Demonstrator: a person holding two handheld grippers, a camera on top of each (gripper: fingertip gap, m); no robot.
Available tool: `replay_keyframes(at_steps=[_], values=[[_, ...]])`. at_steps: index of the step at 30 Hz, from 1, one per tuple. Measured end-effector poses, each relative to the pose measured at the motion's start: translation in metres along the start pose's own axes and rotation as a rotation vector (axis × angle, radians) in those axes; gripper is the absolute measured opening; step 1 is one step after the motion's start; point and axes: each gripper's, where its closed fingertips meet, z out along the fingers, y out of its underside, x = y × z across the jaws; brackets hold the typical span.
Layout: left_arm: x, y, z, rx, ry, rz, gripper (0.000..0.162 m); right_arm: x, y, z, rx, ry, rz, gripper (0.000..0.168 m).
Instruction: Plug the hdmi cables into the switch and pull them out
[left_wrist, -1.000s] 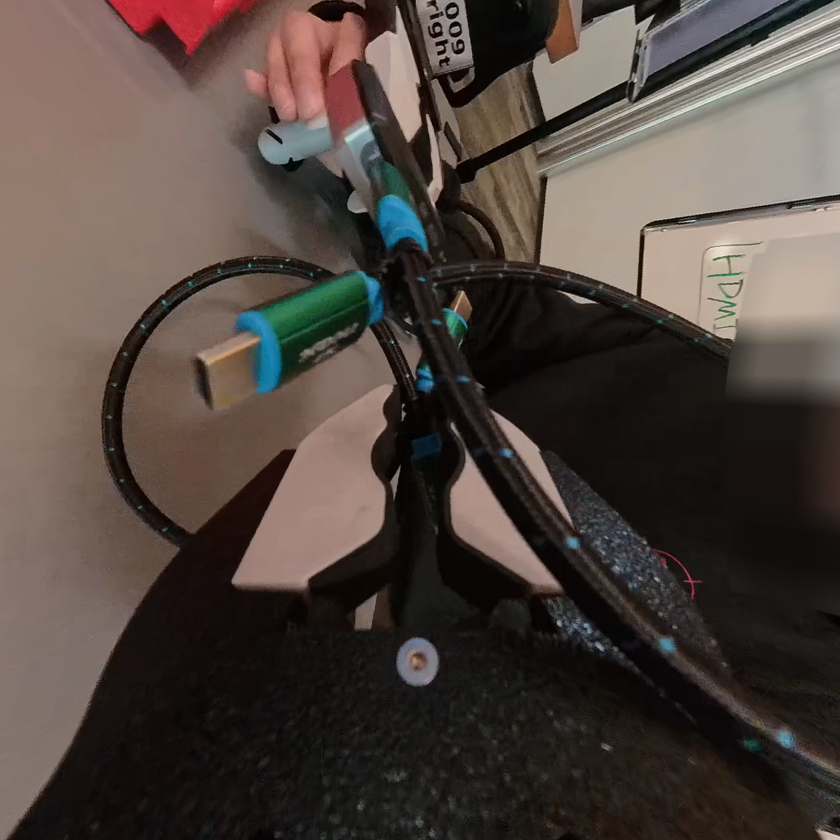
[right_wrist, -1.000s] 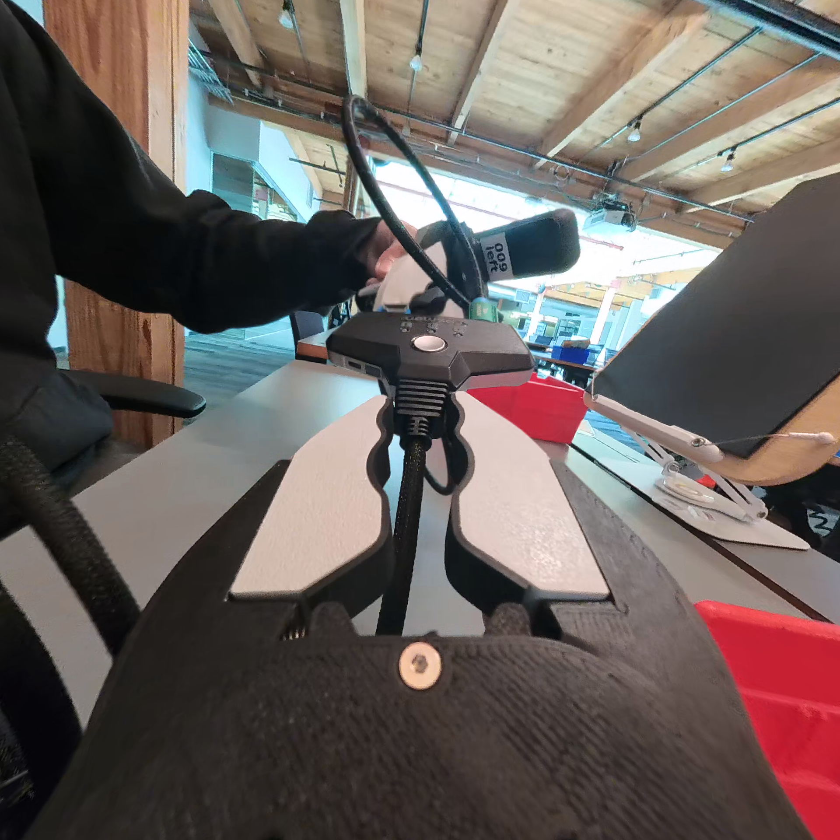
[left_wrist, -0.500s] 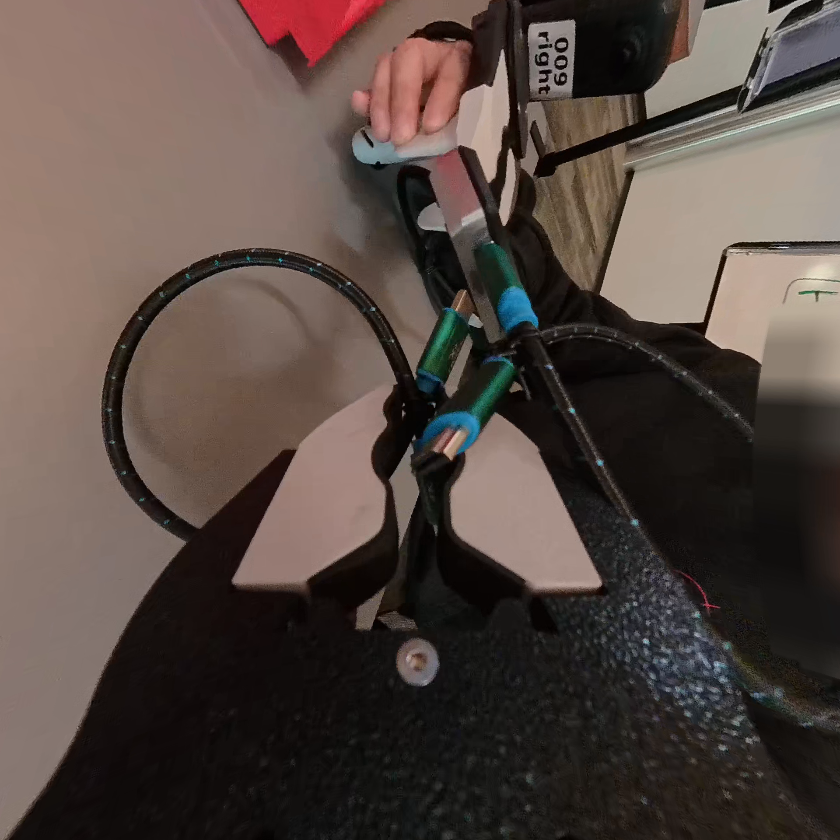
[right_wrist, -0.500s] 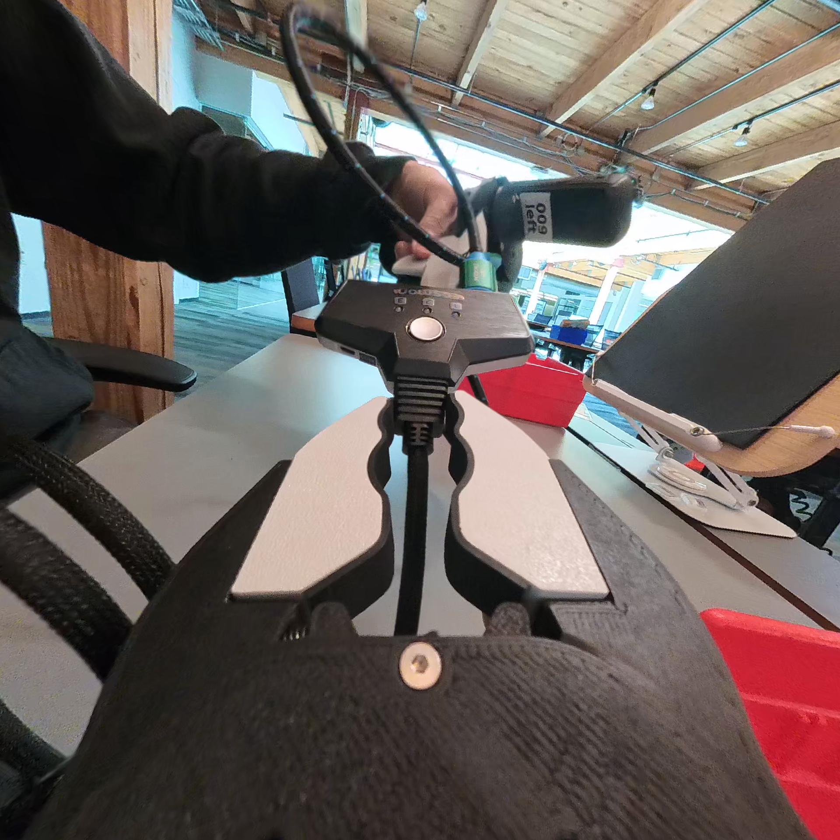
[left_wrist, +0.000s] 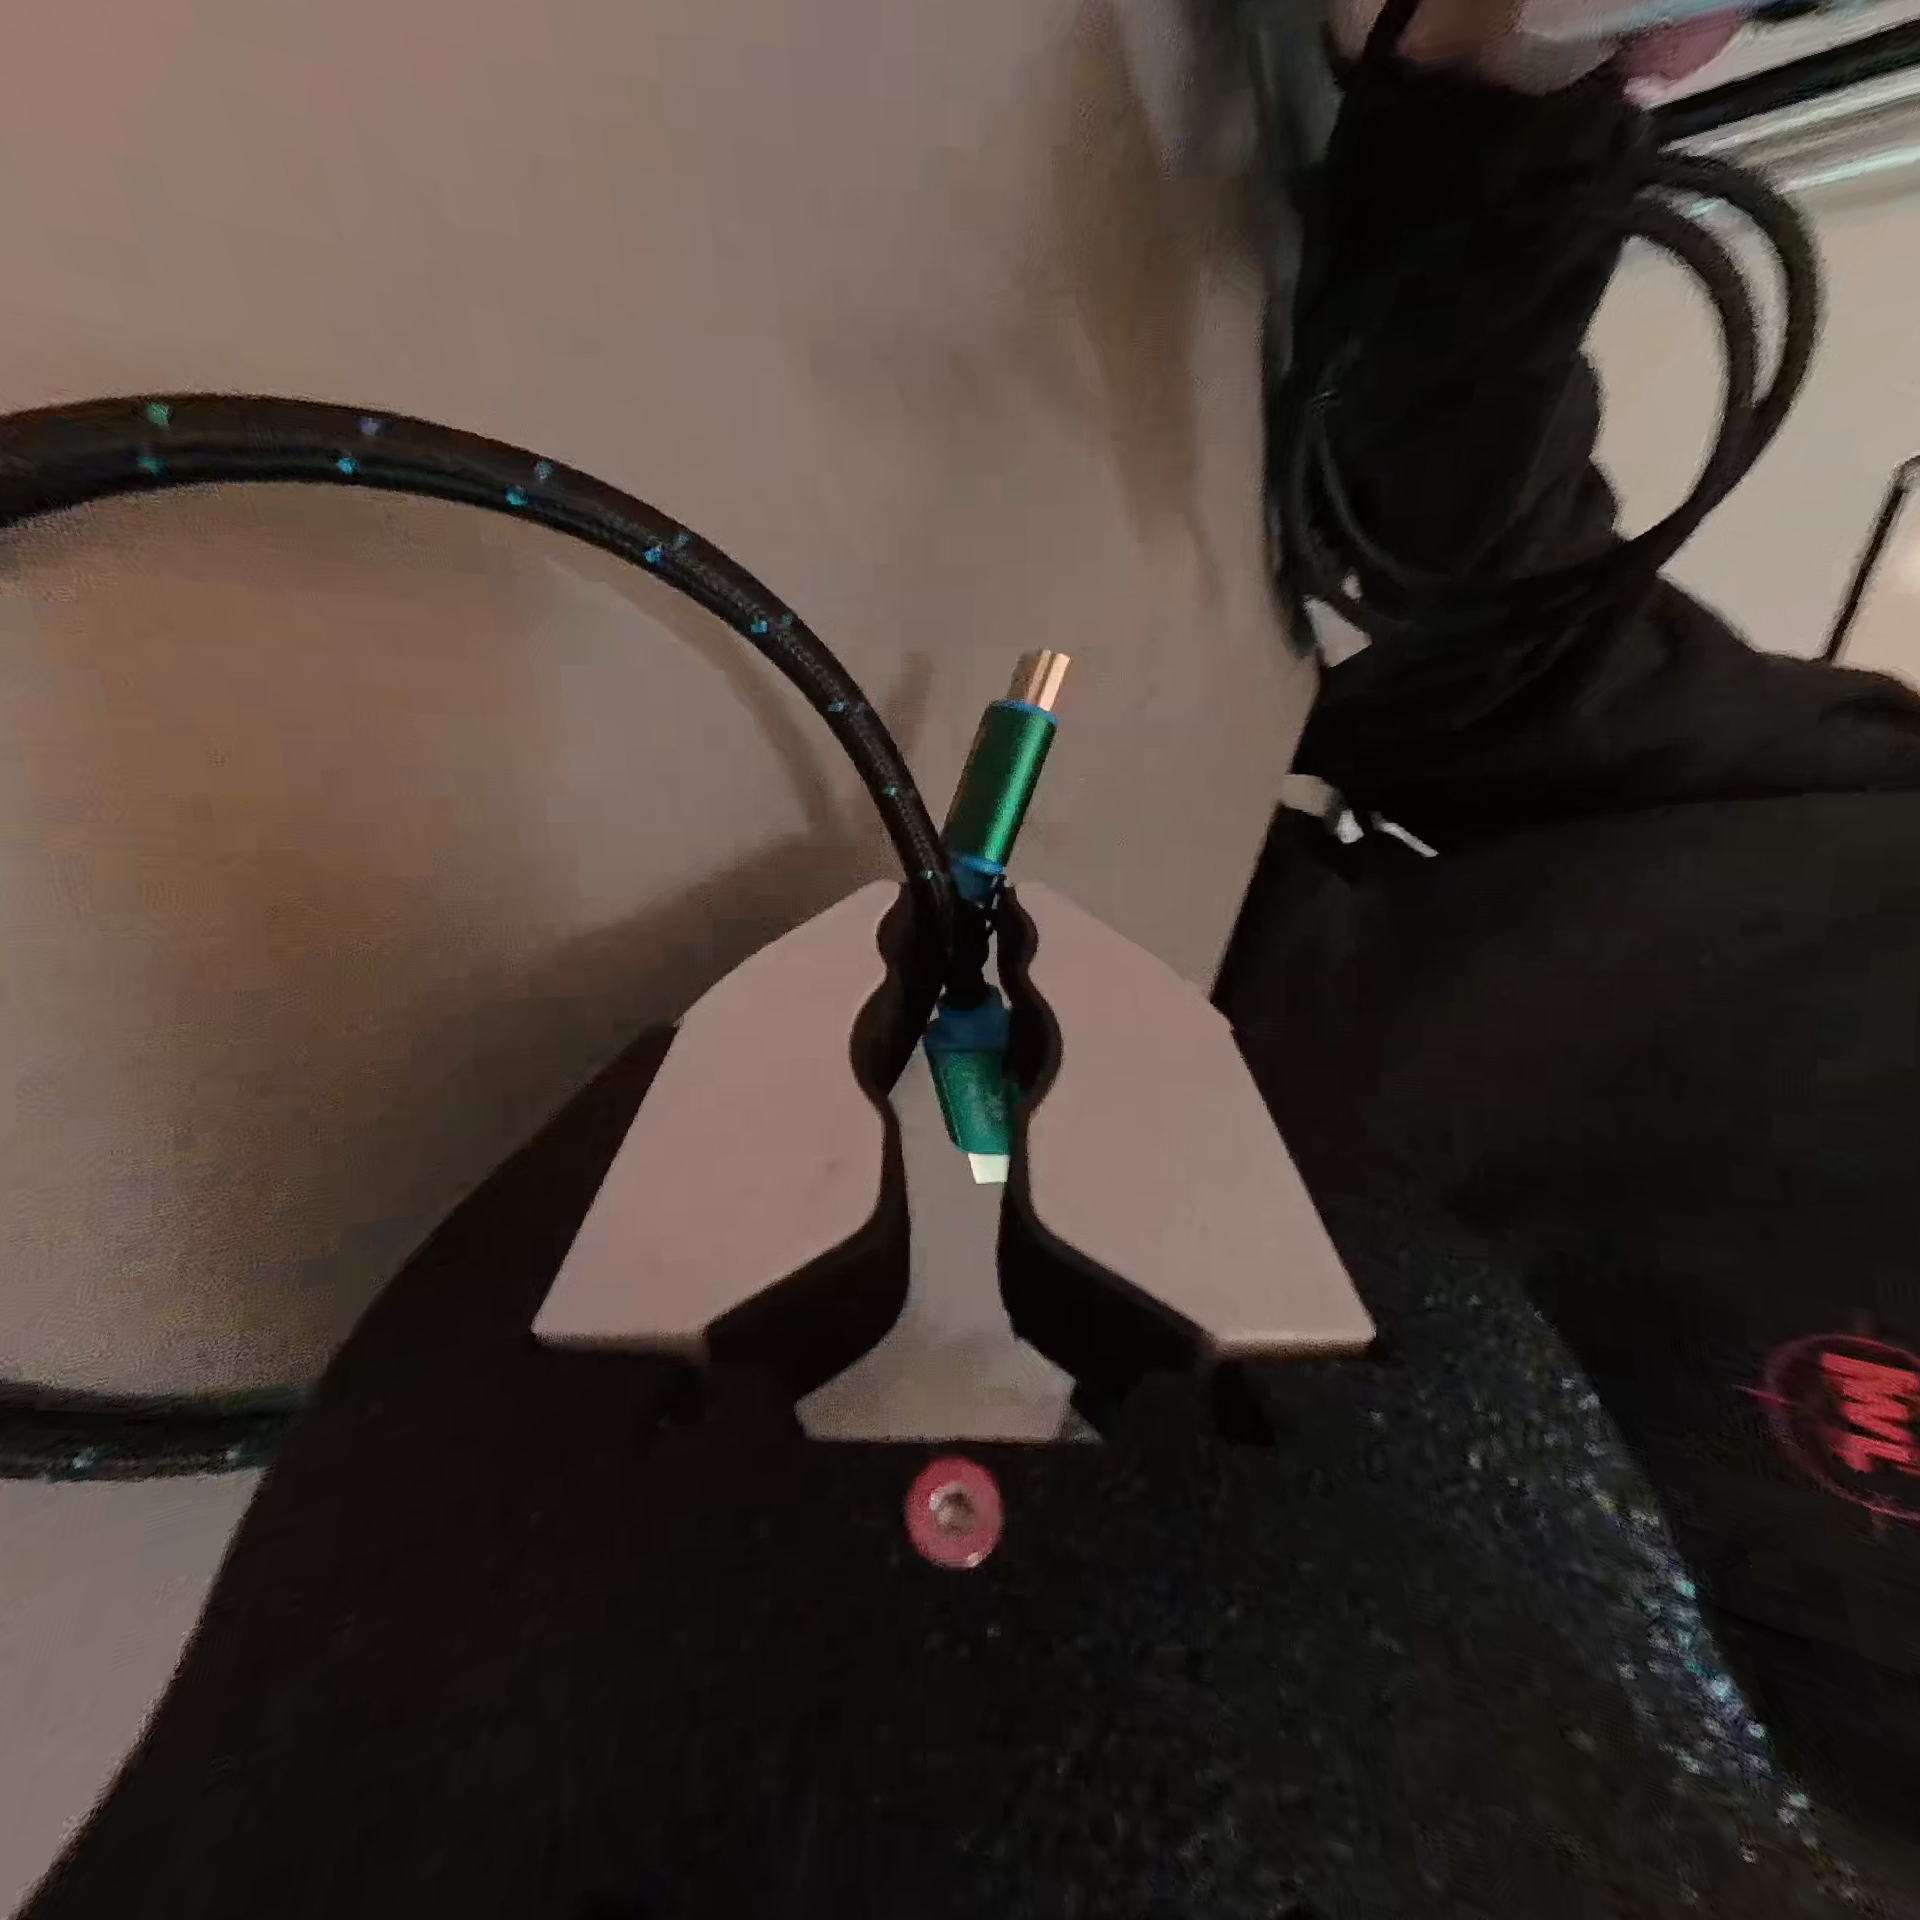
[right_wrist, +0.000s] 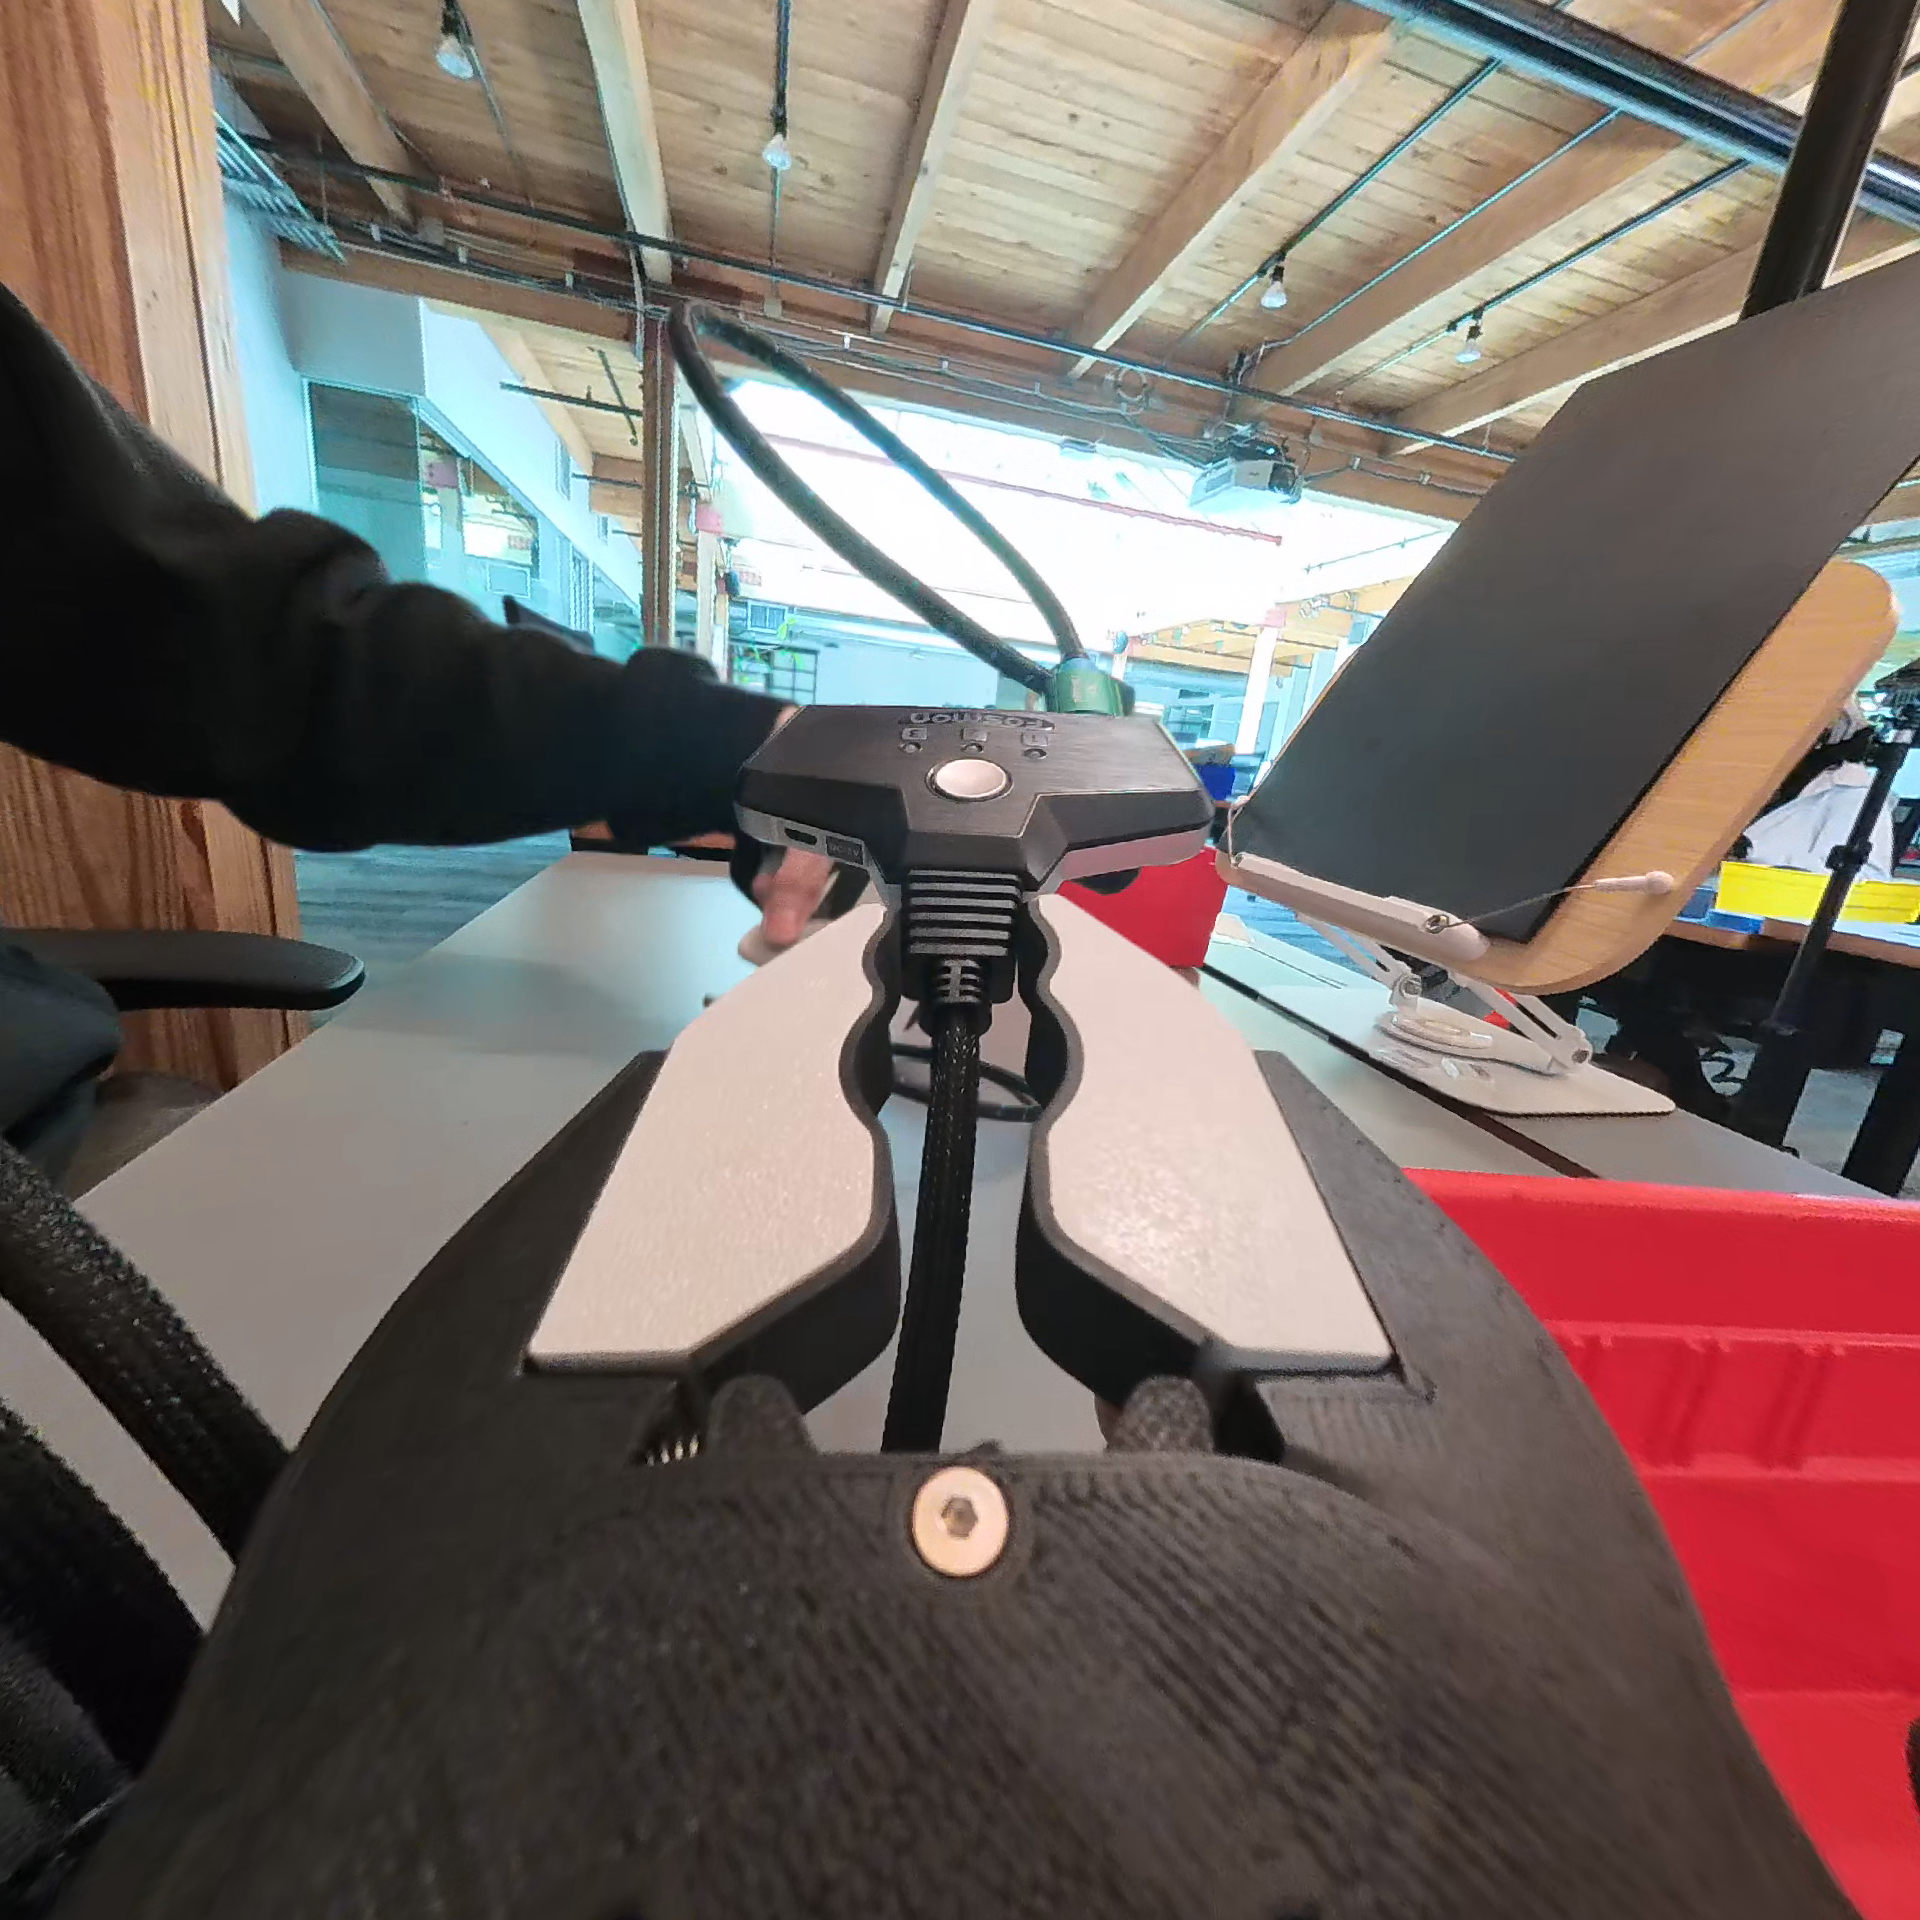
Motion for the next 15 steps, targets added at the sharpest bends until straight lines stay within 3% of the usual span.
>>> replay_keyframes(at_steps=[6, 12, 15], values=[[-0.024, -0.002, 0.014, 0.093, -0.288, 0.357, 0.015, 0.000, -0.001, -0.001, 0.008, -0.003, 0.000, 0.021], [-0.025, -0.002, -0.012, 0.232, -0.716, 0.672, 0.044, 0.000, -0.002, -0.002, 0.011, 0.002, -0.001, 0.021], [-0.018, 0.018, -0.003, 0.171, -0.812, 0.818, 0.052, 0.000, -0.001, -0.001, 0.008, 0.000, -0.003, 0.021]])
